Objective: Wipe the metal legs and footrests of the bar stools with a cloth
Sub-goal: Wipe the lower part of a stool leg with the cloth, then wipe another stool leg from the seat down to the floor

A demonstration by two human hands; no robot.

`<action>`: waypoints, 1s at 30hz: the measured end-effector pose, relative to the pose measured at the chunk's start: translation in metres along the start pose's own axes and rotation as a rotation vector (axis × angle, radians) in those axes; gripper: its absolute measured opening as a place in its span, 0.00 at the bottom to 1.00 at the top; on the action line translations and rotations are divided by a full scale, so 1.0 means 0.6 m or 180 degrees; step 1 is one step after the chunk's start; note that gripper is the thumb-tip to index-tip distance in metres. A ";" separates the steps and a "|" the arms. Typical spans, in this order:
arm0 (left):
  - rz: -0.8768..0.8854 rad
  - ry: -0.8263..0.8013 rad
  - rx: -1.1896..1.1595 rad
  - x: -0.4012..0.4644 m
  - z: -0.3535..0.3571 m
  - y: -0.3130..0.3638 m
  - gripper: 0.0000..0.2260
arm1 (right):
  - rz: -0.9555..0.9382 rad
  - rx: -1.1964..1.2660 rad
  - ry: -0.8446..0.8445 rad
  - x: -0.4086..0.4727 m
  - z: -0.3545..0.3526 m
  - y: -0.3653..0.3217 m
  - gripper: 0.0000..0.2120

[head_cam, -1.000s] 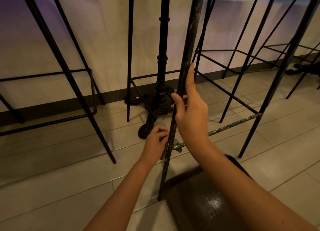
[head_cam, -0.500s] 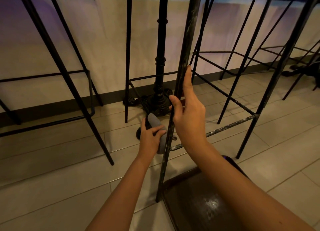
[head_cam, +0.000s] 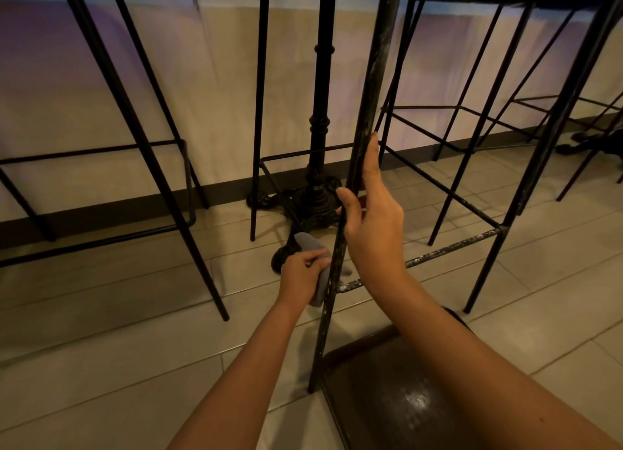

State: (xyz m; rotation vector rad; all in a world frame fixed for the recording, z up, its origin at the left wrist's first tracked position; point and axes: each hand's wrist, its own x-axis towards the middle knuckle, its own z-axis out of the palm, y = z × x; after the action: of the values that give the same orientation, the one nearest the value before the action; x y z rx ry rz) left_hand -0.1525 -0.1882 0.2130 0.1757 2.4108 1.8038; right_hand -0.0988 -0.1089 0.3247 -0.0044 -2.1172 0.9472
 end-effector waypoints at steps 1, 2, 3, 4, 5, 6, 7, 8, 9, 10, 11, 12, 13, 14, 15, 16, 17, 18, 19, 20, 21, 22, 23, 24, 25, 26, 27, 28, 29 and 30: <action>0.0003 0.0043 0.0038 0.008 -0.002 0.004 0.12 | 0.0003 0.0004 -0.0004 0.000 0.000 -0.001 0.36; -0.0006 0.0083 0.0097 0.016 -0.004 0.007 0.11 | 0.0003 0.0001 -0.0005 -0.001 0.000 -0.001 0.36; -0.0012 0.0116 0.0182 0.023 -0.004 0.010 0.11 | 0.0009 -0.0010 -0.0012 0.000 0.000 -0.002 0.36; -0.0024 0.0147 0.0264 0.027 -0.003 0.012 0.11 | 0.0026 -0.0016 -0.0023 0.000 0.000 -0.001 0.36; -0.0026 0.0175 0.0316 0.029 -0.002 0.012 0.11 | 0.0050 -0.0008 -0.0033 0.001 0.000 0.000 0.36; -0.0023 0.0201 0.0344 0.029 -0.001 0.012 0.11 | 0.0073 0.0013 -0.0040 0.001 0.000 0.000 0.36; 0.0000 0.0219 0.0370 0.027 -0.001 0.011 0.11 | 0.0081 0.0030 -0.0040 0.001 0.000 0.000 0.36; 0.0020 0.0226 0.0399 0.024 0.000 0.011 0.11 | 0.0075 0.0032 -0.0033 0.001 0.000 0.000 0.36; 0.0027 0.0235 0.0424 0.022 0.000 0.010 0.11 | 0.0070 0.0026 -0.0027 0.001 0.000 0.000 0.36; 0.0027 0.0247 0.0428 0.018 0.001 0.009 0.11 | 0.0065 0.0021 -0.0026 0.001 0.000 0.000 0.36; 0.0041 0.0262 0.0412 0.015 0.002 0.008 0.11 | 0.0060 0.0028 -0.0025 0.001 0.000 0.000 0.36; 0.0055 0.0265 0.0392 0.010 0.003 0.008 0.11 | 0.0061 0.0039 -0.0021 0.001 0.000 0.000 0.36; 0.0063 0.0255 0.0375 0.005 0.005 0.008 0.10 | 0.0061 0.0045 -0.0016 0.001 0.000 0.000 0.36; 0.0059 0.0236 0.0356 0.000 0.006 0.008 0.10 | 0.0051 0.0040 -0.0008 0.000 0.000 0.000 0.35; 0.0052 0.0221 0.0327 -0.004 0.007 0.008 0.10 | 0.0024 0.0027 0.0006 0.000 -0.001 0.000 0.35; 0.0044 0.0216 0.0285 -0.008 0.008 0.008 0.10 | -0.0001 0.0014 0.0016 0.000 -0.001 -0.001 0.35; 0.0037 0.0218 0.0248 -0.011 0.008 0.007 0.10 | -0.0009 0.0004 0.0017 0.000 -0.001 -0.001 0.35; 0.0028 0.0221 0.0215 -0.014 0.008 0.007 0.10 | -0.0001 -0.0002 0.0013 0.000 -0.001 -0.001 0.35; 0.0020 0.0219 0.0196 -0.015 0.007 0.007 0.10 | 0.0012 -0.0010 0.0009 0.000 -0.001 -0.002 0.35; 0.0009 0.0207 0.0187 -0.015 0.007 0.007 0.10 | 0.0026 -0.0026 0.0005 -0.001 -0.001 -0.003 0.35; -0.0002 0.0187 0.0182 -0.014 0.006 0.008 0.10 | 0.0040 -0.0043 0.0001 0.000 -0.002 -0.003 0.36; -0.0010 0.0168 0.0182 -0.012 0.005 0.010 0.09 | 0.0057 -0.0054 -0.0007 0.000 -0.003 -0.004 0.36; -0.0004 0.0164 0.0194 -0.009 0.004 0.012 0.09 | 0.0070 -0.0050 -0.0015 0.001 -0.004 -0.004 0.36; 0.0005 0.0177 0.0228 -0.005 0.003 0.014 0.09 | 0.0081 -0.0044 -0.0025 0.001 -0.004 -0.005 0.36; 0.0000 0.0198 0.0284 0.000 0.002 0.017 0.09 | 0.0086 -0.0040 -0.0034 0.001 -0.005 -0.006 0.36; -0.0008 0.0214 0.0357 0.004 0.001 0.019 0.09 | 0.0087 -0.0032 -0.0042 0.001 -0.005 -0.006 0.36; -0.0011 0.0221 0.0430 0.007 0.001 0.021 0.09 | 0.0088 -0.0018 -0.0052 0.001 -0.005 -0.006 0.36; -0.0011 0.0214 0.0490 0.007 0.001 0.022 0.09 | 0.0092 0.0007 -0.0067 0.001 -0.005 -0.005 0.36; -0.0013 0.0204 0.0513 0.006 0.000 0.022 0.09 | 0.0097 0.0038 -0.0087 0.001 -0.005 -0.004 0.36; -0.0031 0.0201 0.0481 0.003 -0.001 0.021 0.08 | 0.0086 0.0068 -0.0111 0.002 -0.006 -0.002 0.36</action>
State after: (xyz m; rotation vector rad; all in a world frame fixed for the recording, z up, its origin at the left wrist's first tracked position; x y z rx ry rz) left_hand -0.1539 -0.1849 0.2253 0.1229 2.5877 1.6471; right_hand -0.0970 -0.1073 0.3275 -0.0058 -2.1436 0.9923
